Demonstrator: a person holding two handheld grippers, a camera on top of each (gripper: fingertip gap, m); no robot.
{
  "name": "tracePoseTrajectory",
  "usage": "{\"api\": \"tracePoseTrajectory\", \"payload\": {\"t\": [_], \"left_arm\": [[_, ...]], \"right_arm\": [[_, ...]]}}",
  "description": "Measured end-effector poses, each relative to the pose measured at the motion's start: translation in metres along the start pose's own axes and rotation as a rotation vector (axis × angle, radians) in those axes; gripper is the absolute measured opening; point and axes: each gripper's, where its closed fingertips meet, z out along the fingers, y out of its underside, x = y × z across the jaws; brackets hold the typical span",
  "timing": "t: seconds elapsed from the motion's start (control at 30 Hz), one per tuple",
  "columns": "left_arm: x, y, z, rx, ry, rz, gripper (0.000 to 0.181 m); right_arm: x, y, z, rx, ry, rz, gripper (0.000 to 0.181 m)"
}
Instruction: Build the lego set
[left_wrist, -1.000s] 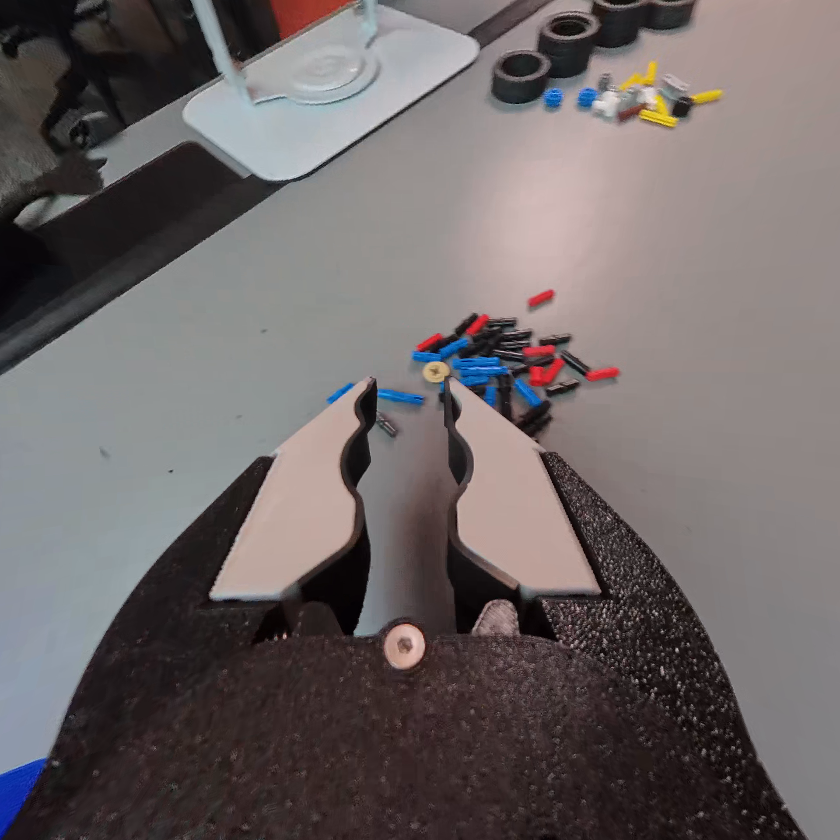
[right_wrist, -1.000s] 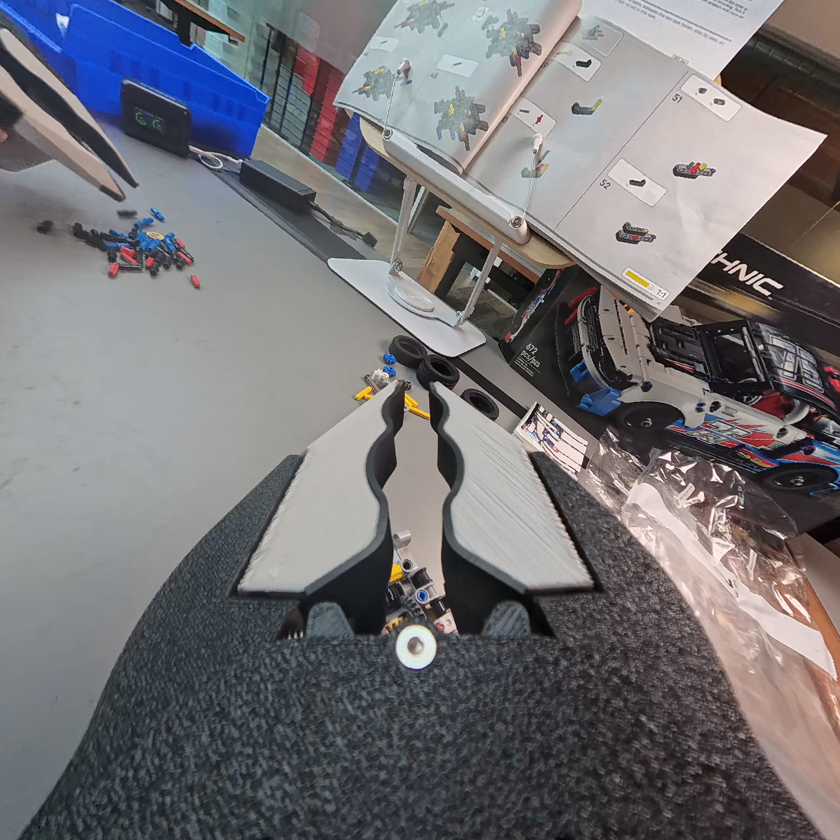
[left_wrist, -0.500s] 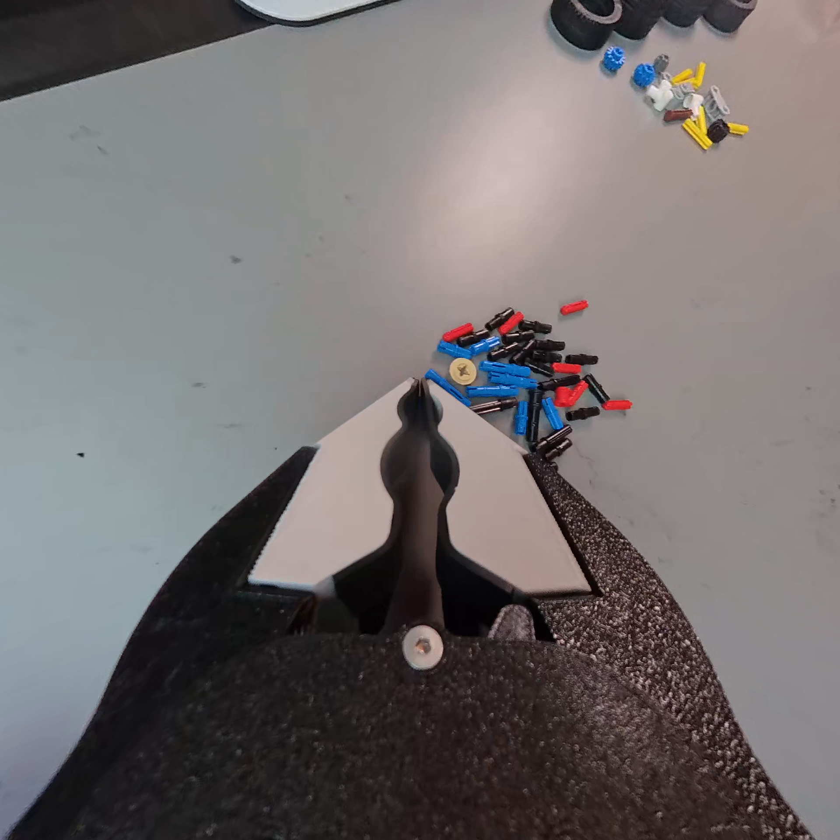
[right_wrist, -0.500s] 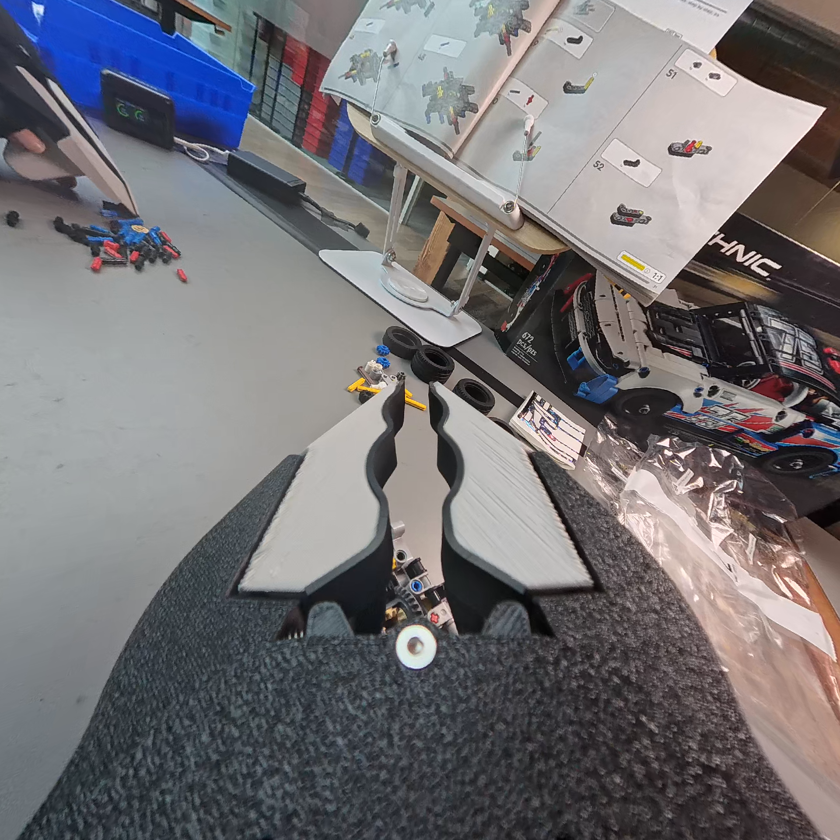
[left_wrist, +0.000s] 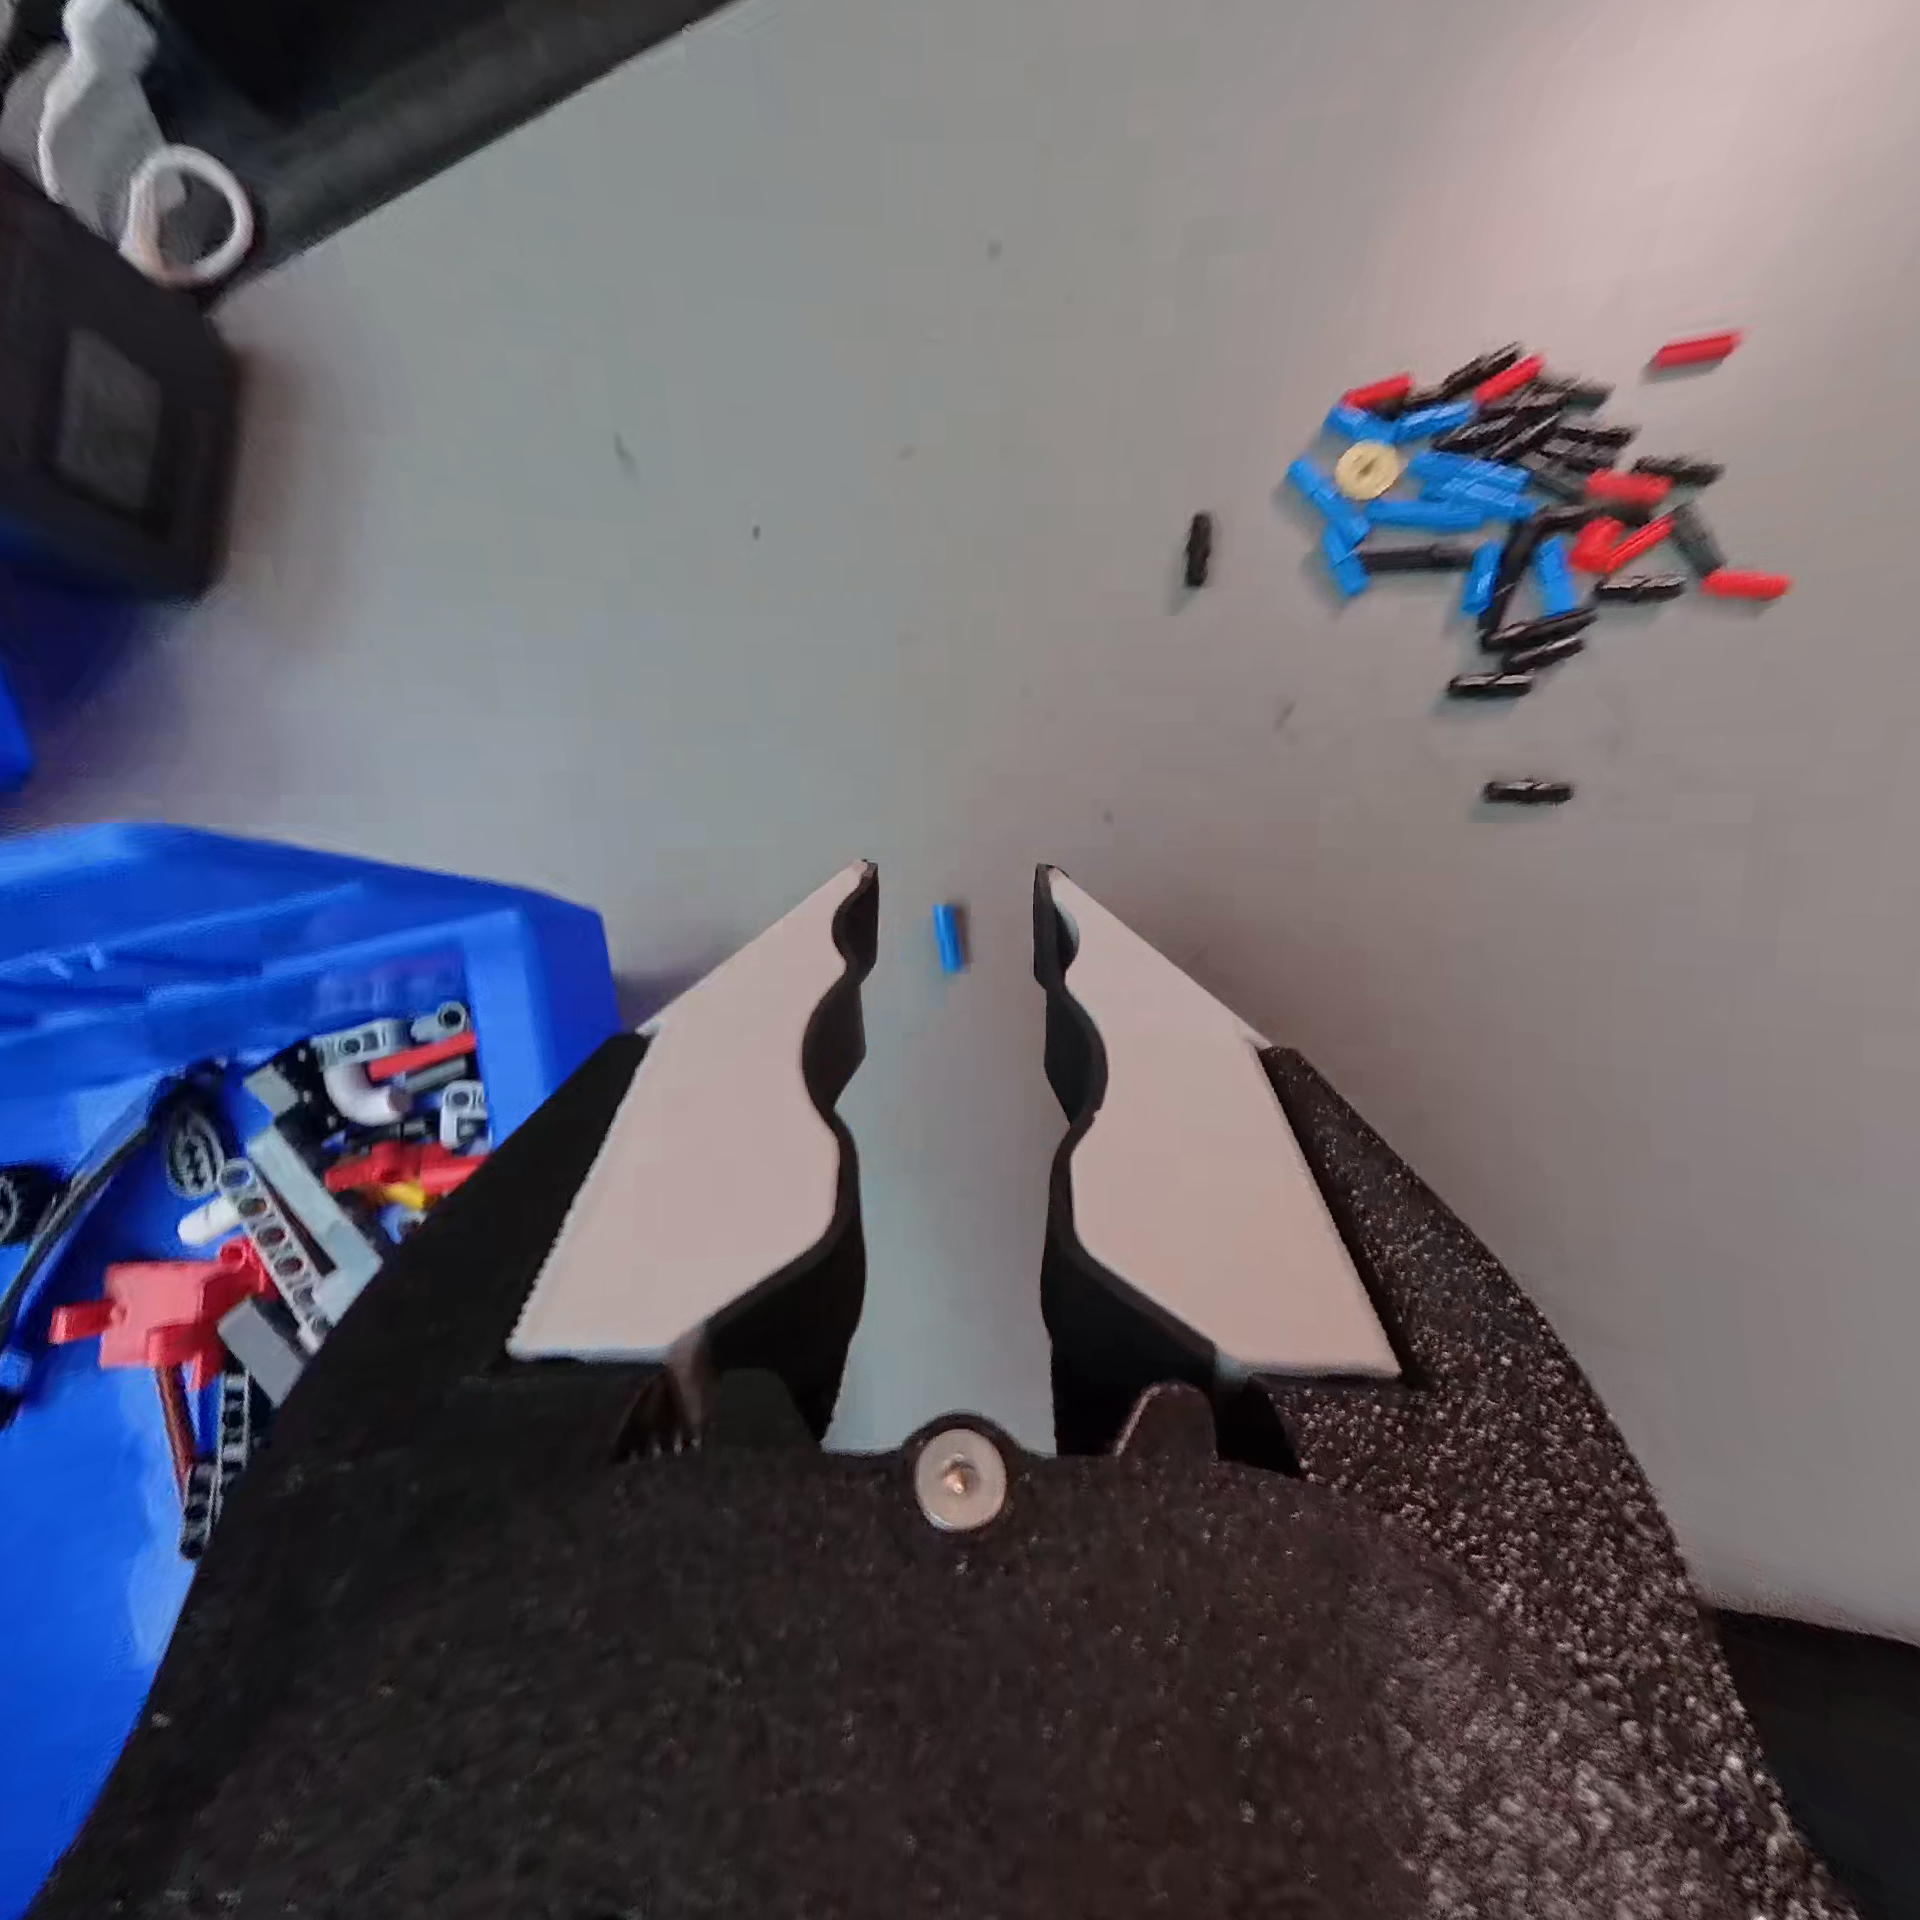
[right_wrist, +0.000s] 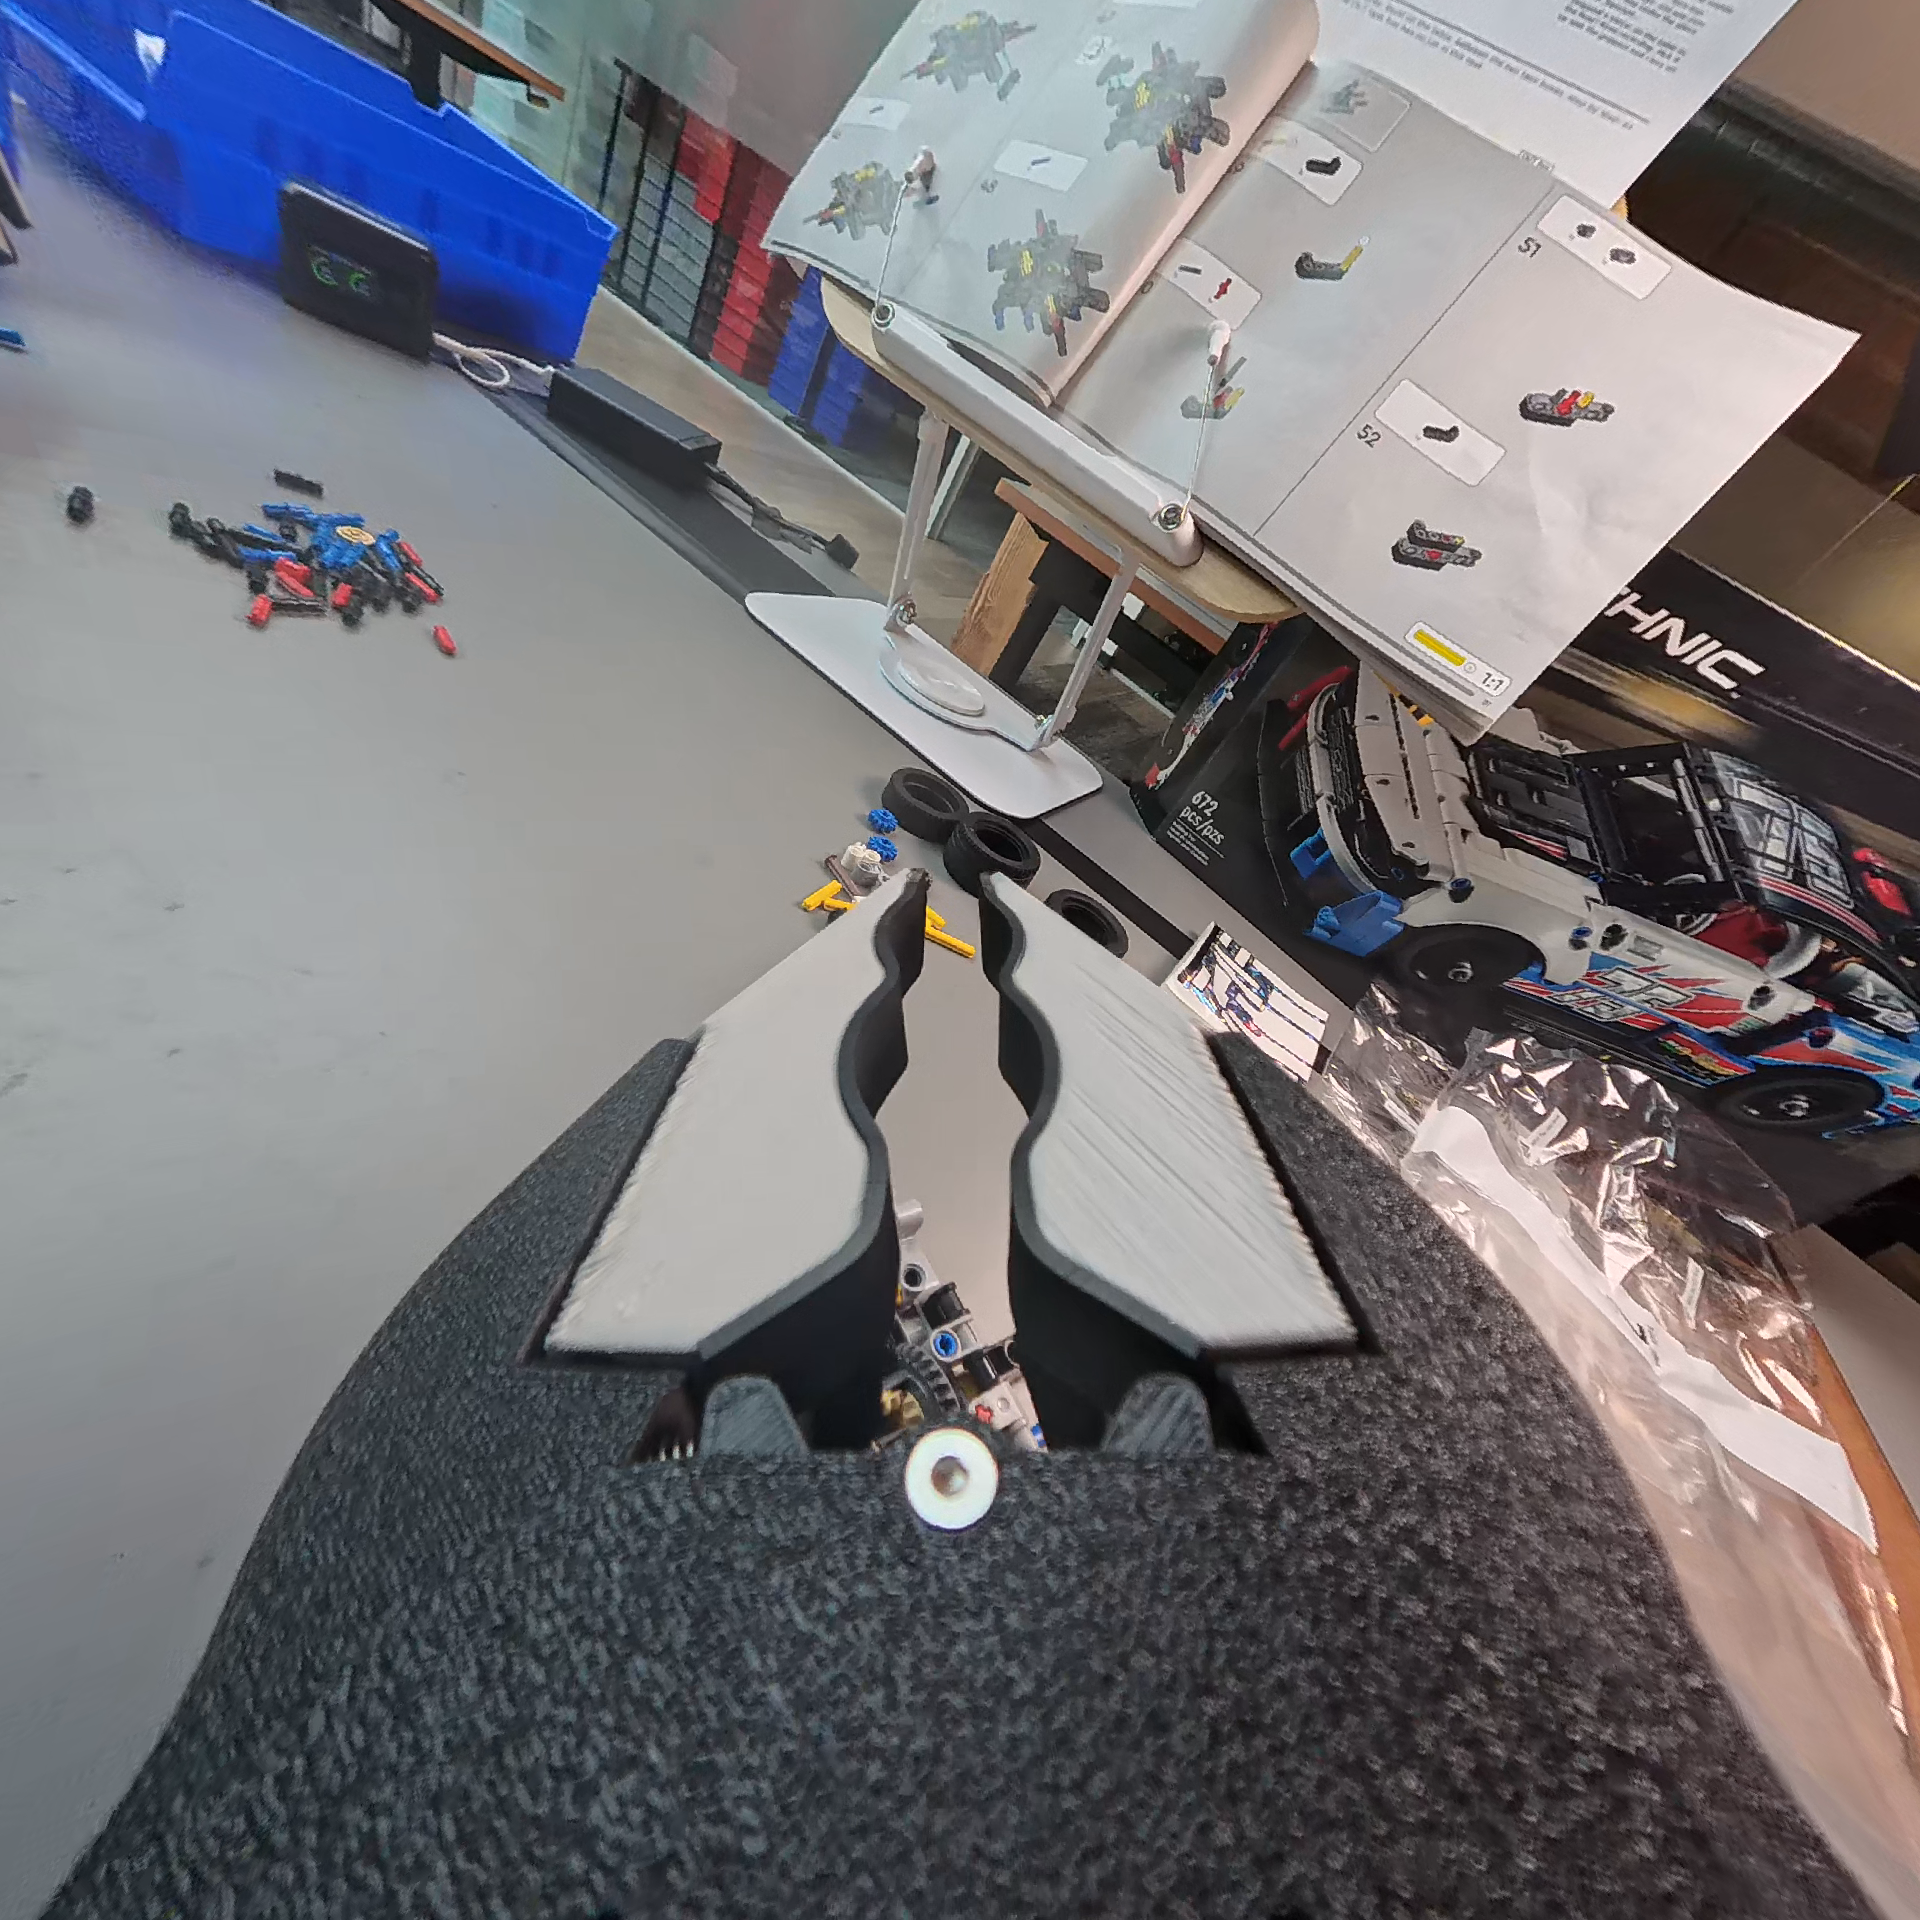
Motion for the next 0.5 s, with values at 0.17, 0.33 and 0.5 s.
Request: {"api": "tracePoseTrajectory", "payload": {"t": [0.17, 0.33, 0.5], "left_arm": [[-0.001, 0.035, 0.018, -0.120, 0.027, -0.076, 0.018], [-0.007, 0.029, 0.025, -0.075, 0.029, -0.064, 0.002], [0.022, 0.002, 0.025, 0.035, 0.125, 0.044, 0.002]], "right_arm": [[-0.010, 0.001, 0.004, -0.008, -0.036, -0.019, 0.009], [-0.009, 0.000, 0.001, -0.010, -0.027, -0.047, 0.009], [-0.008, -0.001, 0.000, -0.004, -0.024, -0.037, 0.009]]}}
